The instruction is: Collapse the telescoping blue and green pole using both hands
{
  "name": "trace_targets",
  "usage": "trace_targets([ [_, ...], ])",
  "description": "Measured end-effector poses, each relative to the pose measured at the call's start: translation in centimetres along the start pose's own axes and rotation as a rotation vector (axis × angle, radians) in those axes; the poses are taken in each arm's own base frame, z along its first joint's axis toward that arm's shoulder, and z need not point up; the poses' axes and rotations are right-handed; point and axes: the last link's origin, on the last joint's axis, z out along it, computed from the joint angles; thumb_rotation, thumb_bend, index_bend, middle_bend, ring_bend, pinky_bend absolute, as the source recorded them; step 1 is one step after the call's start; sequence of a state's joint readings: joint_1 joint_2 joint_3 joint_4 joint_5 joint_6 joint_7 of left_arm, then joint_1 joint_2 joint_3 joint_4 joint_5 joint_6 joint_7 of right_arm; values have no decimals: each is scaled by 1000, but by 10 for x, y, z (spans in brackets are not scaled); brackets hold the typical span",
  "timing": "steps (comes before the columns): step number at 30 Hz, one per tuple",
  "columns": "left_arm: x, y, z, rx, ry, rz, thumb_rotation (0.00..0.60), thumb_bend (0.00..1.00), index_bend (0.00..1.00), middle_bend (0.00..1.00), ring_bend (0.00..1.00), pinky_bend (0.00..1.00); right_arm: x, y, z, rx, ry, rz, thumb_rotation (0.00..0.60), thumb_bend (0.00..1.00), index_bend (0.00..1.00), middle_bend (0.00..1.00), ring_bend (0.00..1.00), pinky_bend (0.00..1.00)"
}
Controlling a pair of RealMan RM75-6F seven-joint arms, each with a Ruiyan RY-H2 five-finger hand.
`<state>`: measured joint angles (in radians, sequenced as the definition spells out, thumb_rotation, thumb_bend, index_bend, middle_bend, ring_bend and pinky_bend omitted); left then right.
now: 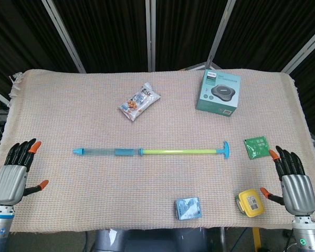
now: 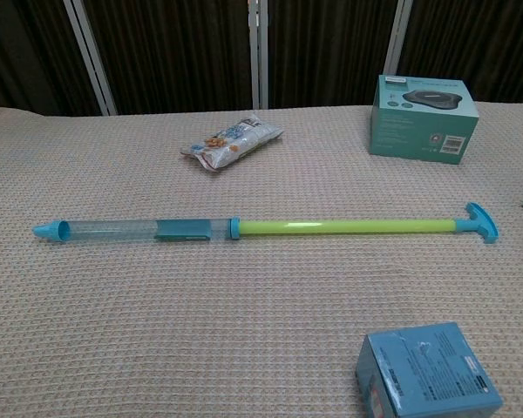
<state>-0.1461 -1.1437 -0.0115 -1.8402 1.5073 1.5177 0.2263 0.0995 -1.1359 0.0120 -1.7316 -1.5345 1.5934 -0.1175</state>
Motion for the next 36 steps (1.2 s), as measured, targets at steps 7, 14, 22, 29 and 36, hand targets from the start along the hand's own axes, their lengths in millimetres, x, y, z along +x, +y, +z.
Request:
trace_targets([
  [7,0,0,-1,-4,8,-3,600,0,0,0,0,0,-6,1,0,-4,-26,-1,600,0,0,20,5,0],
  [14,-3,2,1,-8,-3,7,600,0,0,0,0,0,-18,-5,20,26,-74,15,600,0,0,821,871,817],
  [22,-17,-1,14,4,-49,38,600,0,0,0,0,0,-55,-30,83,105,-286,-10,600,0,188,993,1000,1000],
  [29,-24,-3,19,19,-65,56,600,0,0,0,0,0,-92,-54,140,123,-400,-57,600,0,308,1000,1000,1000],
  [36,-29,-5,22,35,-82,70,600,0,0,0,0,0,-113,-59,162,114,-407,-95,600,104,456,1000,1000,1000],
])
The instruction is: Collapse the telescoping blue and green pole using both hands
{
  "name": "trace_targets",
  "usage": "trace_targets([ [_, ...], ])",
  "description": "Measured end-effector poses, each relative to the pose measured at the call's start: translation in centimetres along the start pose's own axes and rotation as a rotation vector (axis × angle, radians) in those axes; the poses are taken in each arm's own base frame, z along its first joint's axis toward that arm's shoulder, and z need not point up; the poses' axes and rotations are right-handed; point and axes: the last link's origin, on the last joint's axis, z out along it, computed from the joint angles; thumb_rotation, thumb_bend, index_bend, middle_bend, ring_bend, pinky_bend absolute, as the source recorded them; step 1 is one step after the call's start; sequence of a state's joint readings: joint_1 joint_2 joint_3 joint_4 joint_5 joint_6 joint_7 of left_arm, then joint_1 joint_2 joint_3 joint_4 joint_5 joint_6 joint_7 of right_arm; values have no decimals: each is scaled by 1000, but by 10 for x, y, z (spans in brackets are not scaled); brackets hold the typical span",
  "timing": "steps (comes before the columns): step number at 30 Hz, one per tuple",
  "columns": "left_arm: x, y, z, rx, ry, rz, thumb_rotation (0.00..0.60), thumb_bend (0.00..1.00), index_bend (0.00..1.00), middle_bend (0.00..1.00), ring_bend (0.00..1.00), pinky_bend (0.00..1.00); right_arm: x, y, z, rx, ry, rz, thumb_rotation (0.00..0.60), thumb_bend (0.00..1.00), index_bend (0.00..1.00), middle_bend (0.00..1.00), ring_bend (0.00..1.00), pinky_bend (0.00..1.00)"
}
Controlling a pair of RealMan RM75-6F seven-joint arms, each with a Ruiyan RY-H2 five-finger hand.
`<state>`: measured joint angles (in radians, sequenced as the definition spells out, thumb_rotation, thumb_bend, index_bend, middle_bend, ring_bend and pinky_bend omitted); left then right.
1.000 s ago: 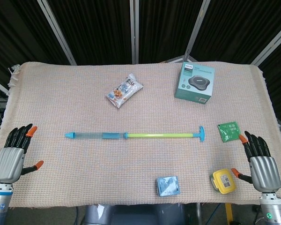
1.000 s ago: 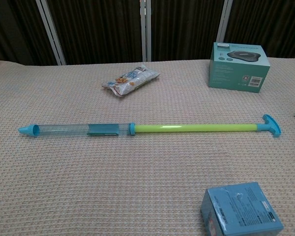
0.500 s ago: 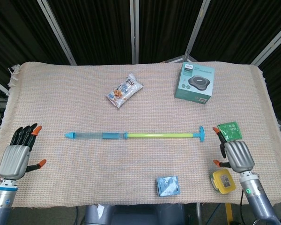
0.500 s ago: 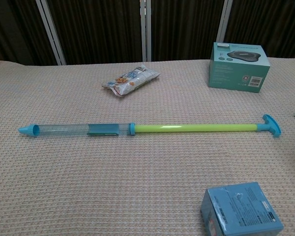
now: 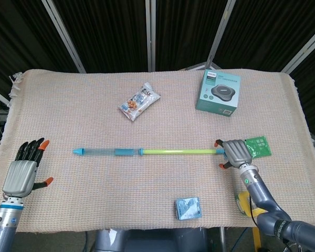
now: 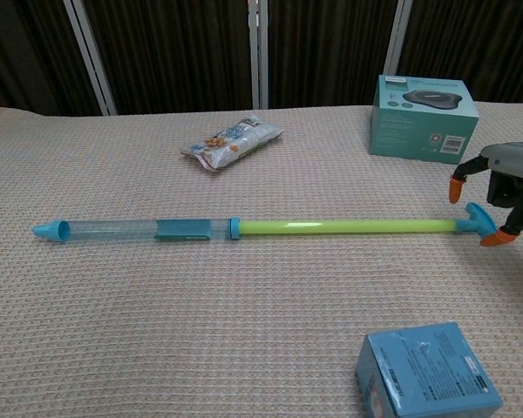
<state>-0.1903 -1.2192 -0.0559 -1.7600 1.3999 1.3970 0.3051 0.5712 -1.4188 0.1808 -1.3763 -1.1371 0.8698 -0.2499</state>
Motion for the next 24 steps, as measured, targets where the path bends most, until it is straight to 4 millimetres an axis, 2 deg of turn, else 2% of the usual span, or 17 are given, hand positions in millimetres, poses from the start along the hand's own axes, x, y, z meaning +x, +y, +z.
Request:
trace_targets([
  [3,-2,-1,1,6,-5,5,600,0,0,0,0,0,-4,2,9,-15,-7,-11,600,171,460,1000,1000,1000],
  [8,-4,0,2,10,-10,9,600,0,0,0,0,0,-13,3,19,-32,-16,-15,600,228,468,1000,1000,1000],
  [24,-8,-1,5,20,-22,20,600,0,0,0,0,0,-26,-11,38,-27,-31,-13,600,247,511,1000,1000,1000],
])
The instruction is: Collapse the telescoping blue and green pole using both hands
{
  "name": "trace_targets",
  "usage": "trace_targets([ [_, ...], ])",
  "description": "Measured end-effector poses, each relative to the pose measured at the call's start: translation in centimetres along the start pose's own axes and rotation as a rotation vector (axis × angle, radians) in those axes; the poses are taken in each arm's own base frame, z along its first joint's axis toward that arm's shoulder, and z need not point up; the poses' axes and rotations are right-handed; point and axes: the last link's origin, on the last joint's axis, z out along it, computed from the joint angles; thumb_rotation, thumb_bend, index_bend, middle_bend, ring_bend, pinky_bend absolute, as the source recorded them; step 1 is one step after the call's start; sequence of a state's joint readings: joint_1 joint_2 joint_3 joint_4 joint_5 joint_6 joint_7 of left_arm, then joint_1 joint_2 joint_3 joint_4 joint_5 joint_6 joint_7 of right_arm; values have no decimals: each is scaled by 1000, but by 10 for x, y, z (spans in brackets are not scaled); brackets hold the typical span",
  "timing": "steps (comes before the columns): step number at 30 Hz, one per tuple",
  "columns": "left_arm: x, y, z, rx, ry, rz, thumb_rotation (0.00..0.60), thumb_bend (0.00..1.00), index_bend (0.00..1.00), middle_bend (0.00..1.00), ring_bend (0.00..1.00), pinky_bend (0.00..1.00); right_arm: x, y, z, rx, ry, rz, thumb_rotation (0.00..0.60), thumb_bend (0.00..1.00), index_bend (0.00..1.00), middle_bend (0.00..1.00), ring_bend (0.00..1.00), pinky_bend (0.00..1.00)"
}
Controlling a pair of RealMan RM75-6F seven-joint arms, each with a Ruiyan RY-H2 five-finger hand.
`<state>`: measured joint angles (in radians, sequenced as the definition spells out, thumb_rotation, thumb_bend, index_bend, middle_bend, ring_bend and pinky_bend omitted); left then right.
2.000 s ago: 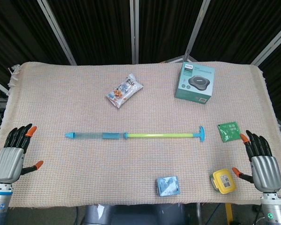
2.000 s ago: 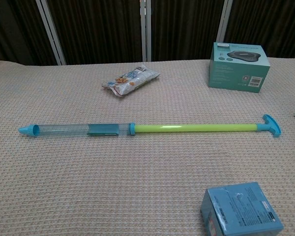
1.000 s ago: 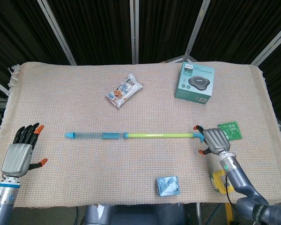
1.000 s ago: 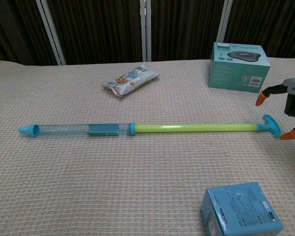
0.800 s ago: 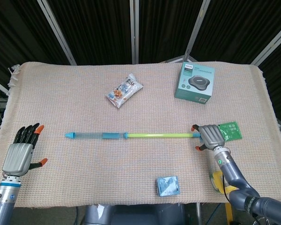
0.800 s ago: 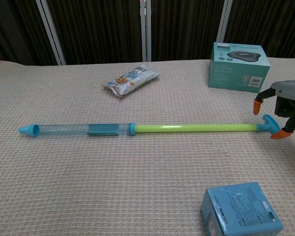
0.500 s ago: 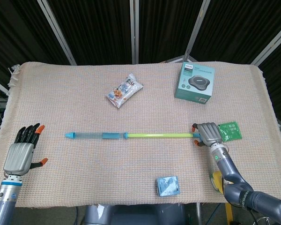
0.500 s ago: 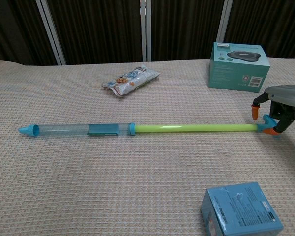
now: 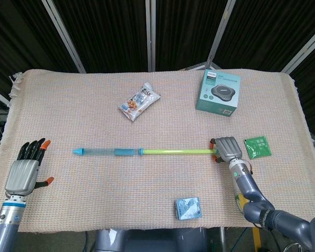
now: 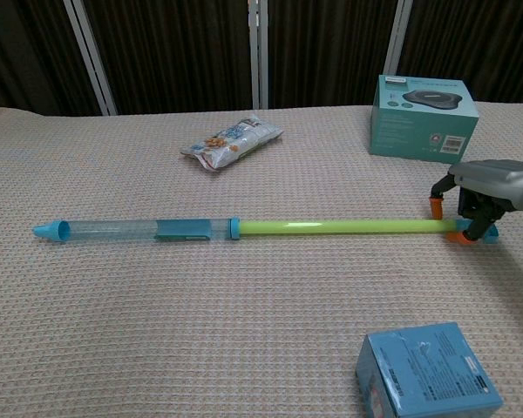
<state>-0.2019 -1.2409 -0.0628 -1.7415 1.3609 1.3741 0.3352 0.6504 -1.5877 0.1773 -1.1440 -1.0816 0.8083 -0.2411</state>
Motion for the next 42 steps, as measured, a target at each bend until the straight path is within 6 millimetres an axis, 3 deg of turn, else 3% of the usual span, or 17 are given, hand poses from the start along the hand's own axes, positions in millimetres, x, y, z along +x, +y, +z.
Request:
trace_targets([
  [11,-3,0,2,6,-9,7,600,0,0,0,0,0,-8,-5,9,-13,-21,-11,600,269,537,1000,1000,1000],
  [18,-5,0,6,2,-19,11,600,0,0,1,0,0,-6,-6,10,-12,-6,-6,600,416,659,1000,1000,1000],
  [20,-6,2,12,-8,-16,10,600,0,0,71,21,7,-5,-7,9,-7,-1,0,600,445,671,1000,1000,1000],
  [23,-9,5,23,-30,-10,11,600,0,0,364,265,191,-3,-8,6,-3,-1,7,600,473,673,1000,1000,1000],
  [25,-11,9,32,-55,-11,13,600,0,9,560,496,492,-3,-9,5,-4,-3,9,600,485,675,1000,1000,1000],
  [28,-16,13,48,-105,-14,25,600,0,113,749,706,832,-1,-9,3,-6,-4,11,600,501,676,1000,1000,1000],
  [30,-20,16,61,-140,-17,37,600,5,198,819,776,954,0,-10,2,-8,-4,12,600,503,676,1000,1000,1000],
  [33,-28,19,80,-177,-37,43,600,142,296,860,815,1000,2,-10,1,-9,-3,9,600,508,676,1000,1000,1000],
  [36,-39,22,98,-195,-80,40,600,257,320,863,817,1000,4,-10,-1,-12,-2,3,600,525,676,1000,1000,1000],
  [42,-57,28,125,-196,-155,33,600,291,365,863,817,1000,8,-10,-2,-18,4,-10,600,531,676,1000,1000,1000],
])
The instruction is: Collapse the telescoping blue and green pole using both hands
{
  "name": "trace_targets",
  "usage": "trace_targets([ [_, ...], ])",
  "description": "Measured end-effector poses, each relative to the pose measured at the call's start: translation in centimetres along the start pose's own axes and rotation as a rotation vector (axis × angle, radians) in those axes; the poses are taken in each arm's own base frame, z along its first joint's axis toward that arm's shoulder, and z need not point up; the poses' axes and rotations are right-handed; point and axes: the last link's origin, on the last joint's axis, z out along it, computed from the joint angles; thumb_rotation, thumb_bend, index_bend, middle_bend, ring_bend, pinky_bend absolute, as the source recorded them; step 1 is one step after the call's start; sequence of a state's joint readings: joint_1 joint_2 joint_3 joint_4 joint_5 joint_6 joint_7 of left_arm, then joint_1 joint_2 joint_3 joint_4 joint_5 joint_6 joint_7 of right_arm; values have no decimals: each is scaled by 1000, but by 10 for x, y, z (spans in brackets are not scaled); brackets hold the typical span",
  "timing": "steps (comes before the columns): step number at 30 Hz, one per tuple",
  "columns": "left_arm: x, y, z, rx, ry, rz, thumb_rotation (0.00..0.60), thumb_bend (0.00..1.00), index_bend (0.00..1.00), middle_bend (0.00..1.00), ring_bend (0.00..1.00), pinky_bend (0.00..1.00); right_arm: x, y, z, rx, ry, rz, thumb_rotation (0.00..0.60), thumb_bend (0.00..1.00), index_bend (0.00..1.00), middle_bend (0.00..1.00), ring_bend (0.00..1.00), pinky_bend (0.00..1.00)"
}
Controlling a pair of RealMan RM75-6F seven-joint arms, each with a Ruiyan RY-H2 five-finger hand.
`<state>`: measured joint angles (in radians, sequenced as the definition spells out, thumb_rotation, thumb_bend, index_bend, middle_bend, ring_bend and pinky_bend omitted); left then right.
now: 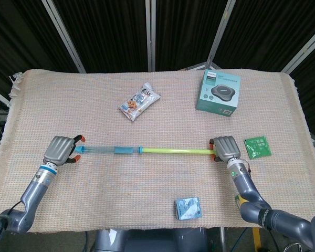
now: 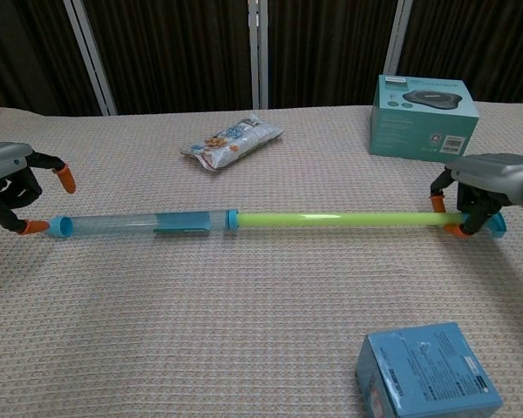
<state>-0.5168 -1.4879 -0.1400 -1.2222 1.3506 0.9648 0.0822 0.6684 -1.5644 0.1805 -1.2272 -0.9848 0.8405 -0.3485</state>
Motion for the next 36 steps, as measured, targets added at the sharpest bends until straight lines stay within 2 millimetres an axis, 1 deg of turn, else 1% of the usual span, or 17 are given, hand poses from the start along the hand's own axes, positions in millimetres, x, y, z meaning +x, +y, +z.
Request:
trace_targets([
  [3,-5,1,10,4,-20,-9,600,292,378,863,817,1000,1,0,0,-3,0,-2,600,531,676,1000,1000,1000],
  [8,-11,1,18,12,-41,-17,600,293,389,863,817,1000,1,0,-1,-6,-1,-3,600,532,676,1000,1000,1000],
  [11,-16,3,21,11,-55,-19,600,294,396,863,817,1000,0,-1,-1,-5,-2,-2,600,532,676,1000,1000,1000],
  [17,-18,3,27,16,-59,-19,600,296,397,863,817,1000,2,-2,-1,-2,0,0,600,533,676,1000,1000,1000],
  [21,-21,4,30,26,-73,-29,600,328,404,863,817,1000,2,-2,-1,-3,2,-1,600,532,676,1000,1000,1000],
  [24,-22,4,33,30,-81,-30,600,333,418,863,817,1000,3,-2,-1,-3,4,-2,600,534,676,1000,1000,1000],
  [26,-23,5,35,33,-87,-32,600,350,454,863,817,1000,4,-2,-1,-3,5,-3,600,535,676,1000,1000,1000],
  [29,-23,6,37,35,-90,-41,600,408,585,863,817,1000,5,-2,-2,0,7,-1,600,536,677,1000,1000,1000],
  [31,-22,7,38,34,-89,-45,600,424,657,863,817,1000,6,-3,-2,1,7,0,600,536,677,1000,1000,1000],
  [36,-19,12,38,22,-80,-56,600,426,747,863,817,1000,8,-6,-4,13,10,6,600,540,677,1000,1000,1000],
])
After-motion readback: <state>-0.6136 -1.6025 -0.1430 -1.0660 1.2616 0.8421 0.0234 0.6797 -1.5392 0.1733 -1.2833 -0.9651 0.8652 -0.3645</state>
